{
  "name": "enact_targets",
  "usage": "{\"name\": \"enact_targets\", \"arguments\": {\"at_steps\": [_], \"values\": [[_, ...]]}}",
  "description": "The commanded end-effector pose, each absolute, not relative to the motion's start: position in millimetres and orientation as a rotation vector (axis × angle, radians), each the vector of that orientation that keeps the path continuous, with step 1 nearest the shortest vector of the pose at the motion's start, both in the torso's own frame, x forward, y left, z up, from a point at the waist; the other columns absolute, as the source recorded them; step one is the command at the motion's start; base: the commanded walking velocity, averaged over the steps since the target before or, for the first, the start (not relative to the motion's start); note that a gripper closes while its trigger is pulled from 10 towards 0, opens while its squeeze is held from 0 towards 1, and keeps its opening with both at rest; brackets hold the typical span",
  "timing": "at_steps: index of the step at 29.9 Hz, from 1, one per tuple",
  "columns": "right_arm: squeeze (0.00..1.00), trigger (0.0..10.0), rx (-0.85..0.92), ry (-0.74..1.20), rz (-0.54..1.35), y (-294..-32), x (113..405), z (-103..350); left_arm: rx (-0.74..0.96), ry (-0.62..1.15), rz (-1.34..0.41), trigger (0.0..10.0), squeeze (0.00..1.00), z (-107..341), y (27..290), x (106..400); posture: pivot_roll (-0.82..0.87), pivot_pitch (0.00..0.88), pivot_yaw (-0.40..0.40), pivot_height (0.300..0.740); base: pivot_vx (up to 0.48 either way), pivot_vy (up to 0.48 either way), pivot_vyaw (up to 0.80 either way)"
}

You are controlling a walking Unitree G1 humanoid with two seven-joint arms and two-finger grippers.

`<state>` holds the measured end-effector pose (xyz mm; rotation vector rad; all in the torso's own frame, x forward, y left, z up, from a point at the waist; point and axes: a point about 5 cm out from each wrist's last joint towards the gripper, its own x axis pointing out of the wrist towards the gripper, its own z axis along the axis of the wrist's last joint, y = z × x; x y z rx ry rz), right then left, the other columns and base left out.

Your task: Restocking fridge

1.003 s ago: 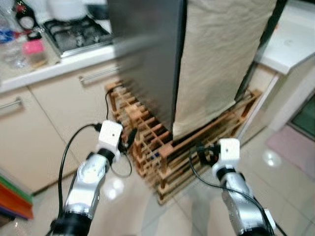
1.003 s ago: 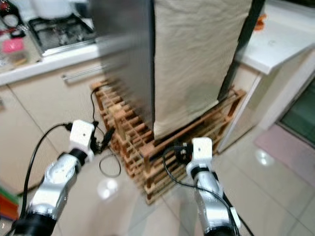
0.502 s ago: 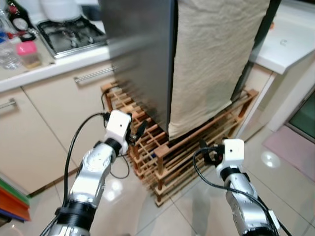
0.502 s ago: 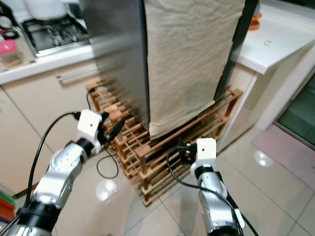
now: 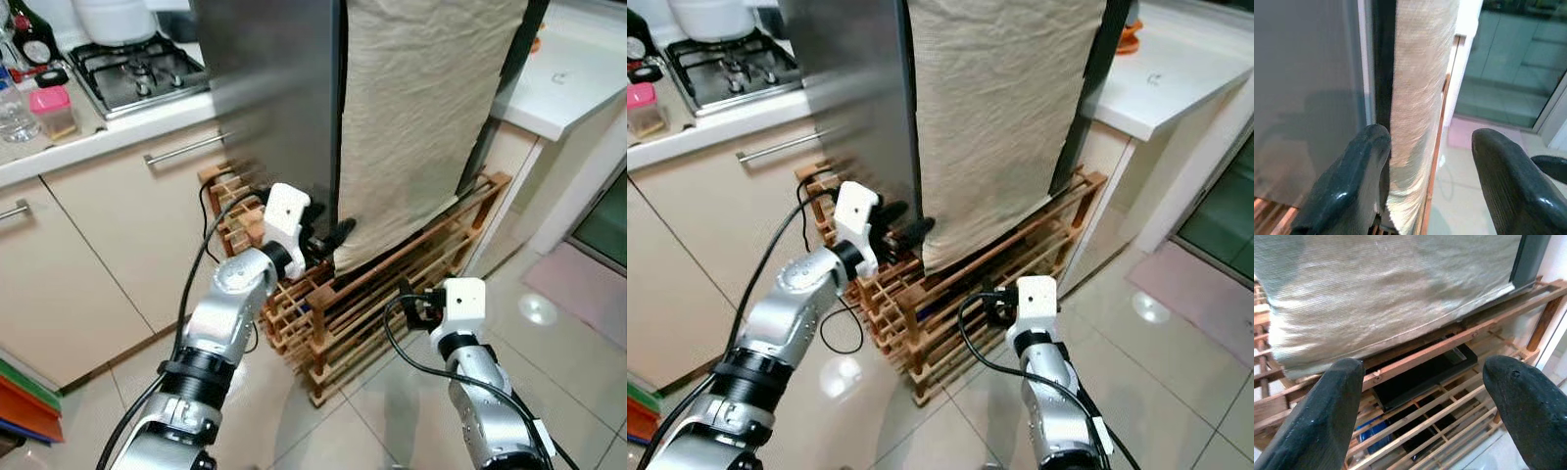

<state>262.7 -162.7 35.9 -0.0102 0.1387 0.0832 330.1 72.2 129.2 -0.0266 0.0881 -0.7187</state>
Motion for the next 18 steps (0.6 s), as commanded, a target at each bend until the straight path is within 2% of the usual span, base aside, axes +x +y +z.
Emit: {"name": "enact_targets", "arguments": {"at_steps": [1, 4, 6, 11, 18], "values": [[0.00, 10.0, -0.016, 0.138, 0.073, -165, 260, 35, -0.001, 0.080, -0.705, 10.0, 0.00, 133, 72, 334, -0.05, 0.000, 0.043, 0.740, 0.000, 0.000, 0.00], [0.00, 10.0, -0.022, 0.145, 0.064, -168, 257, 33, -0.048, 0.041, -0.634, 10.0, 0.00, 142, 73, 343, -0.05, 0.000, 0.044, 0.740, 0.000, 0.000, 0.00], [0.00, 10.0, -0.024, 0.149, 0.065, -168, 256, 32, -0.017, 0.030, -0.619, 10.0, 0.00, 144, 73, 346, -0.05, 0.000, 0.046, 0.740, 0.000, 0.000, 0.00], [0.00, 10.0, -0.026, 0.150, 0.064, -169, 256, 32, -0.021, 0.022, -0.616, 10.0, 0.00, 145, 73, 349, -0.06, 0.000, 0.047, 0.740, 0.000, 0.000, 0.00], [0.00, 10.0, -0.034, 0.155, 0.060, -171, 254, 31, -0.065, 0.012, -0.669, 10.0, 0.00, 150, 59, 349, -0.06, 0.000, 0.044, 0.740, 0.000, 0.000, 0.00]]}}
